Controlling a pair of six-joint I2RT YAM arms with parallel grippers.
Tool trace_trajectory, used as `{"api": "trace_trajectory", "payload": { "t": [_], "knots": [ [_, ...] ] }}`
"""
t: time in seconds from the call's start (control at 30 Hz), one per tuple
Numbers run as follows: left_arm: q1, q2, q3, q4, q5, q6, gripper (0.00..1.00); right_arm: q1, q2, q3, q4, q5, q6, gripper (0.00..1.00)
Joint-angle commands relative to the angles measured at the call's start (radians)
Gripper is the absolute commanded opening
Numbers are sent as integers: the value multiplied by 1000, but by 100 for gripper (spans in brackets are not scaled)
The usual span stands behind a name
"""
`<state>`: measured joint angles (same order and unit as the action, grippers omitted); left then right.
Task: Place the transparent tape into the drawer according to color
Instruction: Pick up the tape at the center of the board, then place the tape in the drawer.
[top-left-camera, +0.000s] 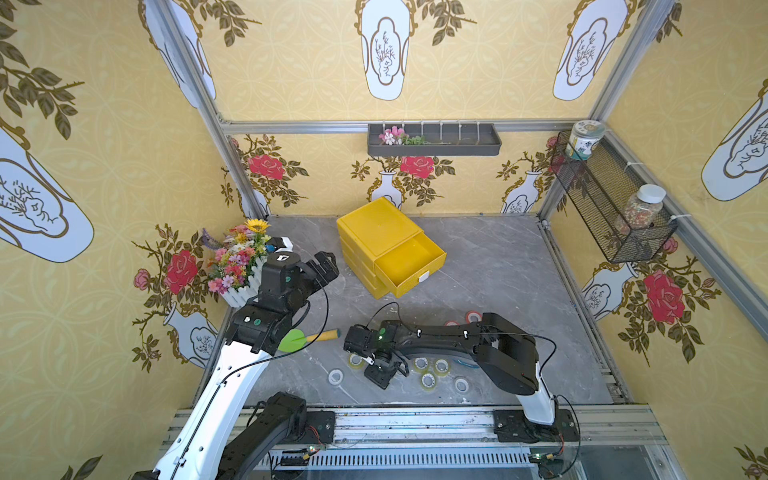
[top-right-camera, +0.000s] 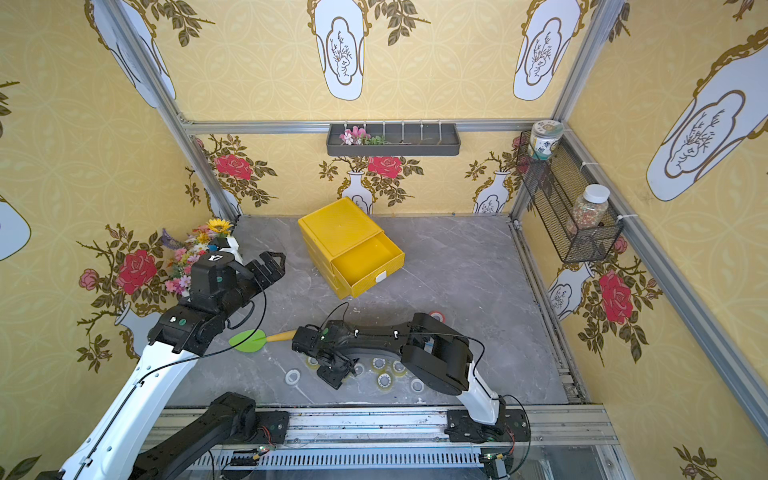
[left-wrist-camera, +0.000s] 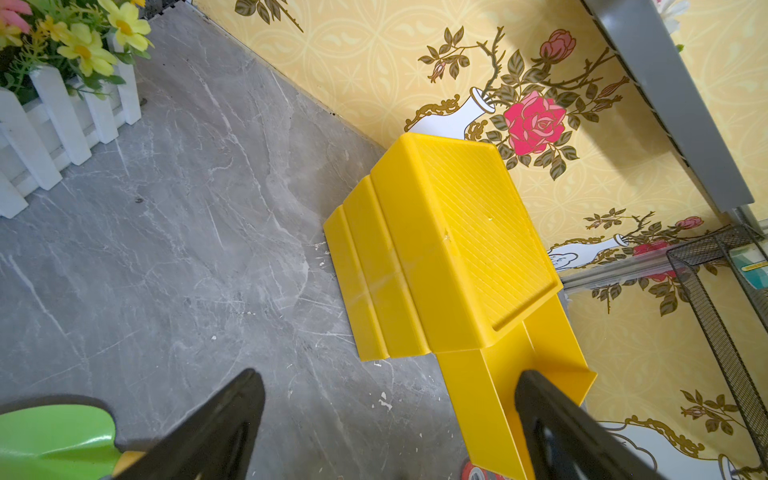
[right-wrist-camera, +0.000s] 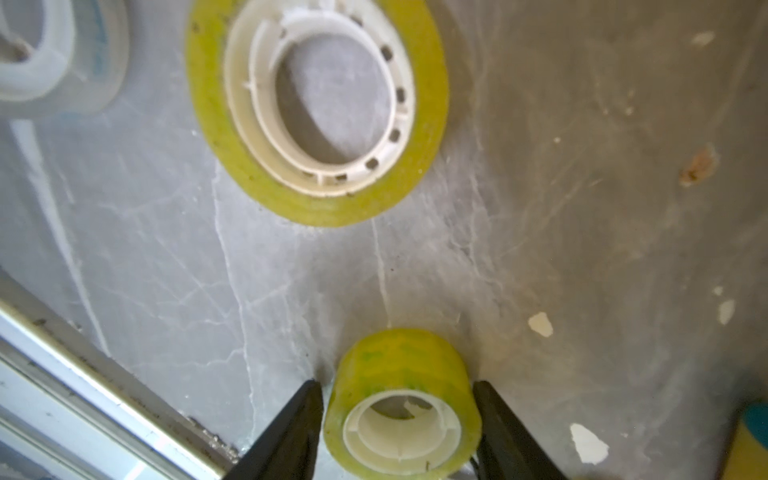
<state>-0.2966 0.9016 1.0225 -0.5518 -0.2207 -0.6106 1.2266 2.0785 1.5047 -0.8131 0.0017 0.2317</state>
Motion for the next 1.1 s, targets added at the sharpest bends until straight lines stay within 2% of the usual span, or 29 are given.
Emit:
{"api": "trace_trajectory", "payload": {
  "t": [0.0,0.13,0.23,0.37,0.5,0.6,0.77,0.97,1.07],
  "knots": [
    [1,7,-8,4,-3,6,99,1,-3,-4,-2,-2,-7,54],
    [1,9,-10,7,0,3,100,-12,-32,-26,35,-35,-2,46],
    [2,12,-14,8,4,4,100,-46,-81,-59,85,-100,7,45],
    [1,17,-33,17,6,1,100,-100,-190,-87,140,-194,24,44],
    [1,23,-61,32,16,-3,100,-145,-316,-62,117,-206,19,44],
    [1,29,-86,52,39,-13,100,-221,-424,-27,102,-200,13,44],
    [1,42,-128,86,82,-24,100,-335,-488,111,71,-111,-5,43],
    [-2,56,-162,98,138,-30,100,-503,-396,232,19,14,-1,43],
    [-4,61,-181,101,151,-34,100,-534,-321,288,-18,76,-10,43]
  ]
}}
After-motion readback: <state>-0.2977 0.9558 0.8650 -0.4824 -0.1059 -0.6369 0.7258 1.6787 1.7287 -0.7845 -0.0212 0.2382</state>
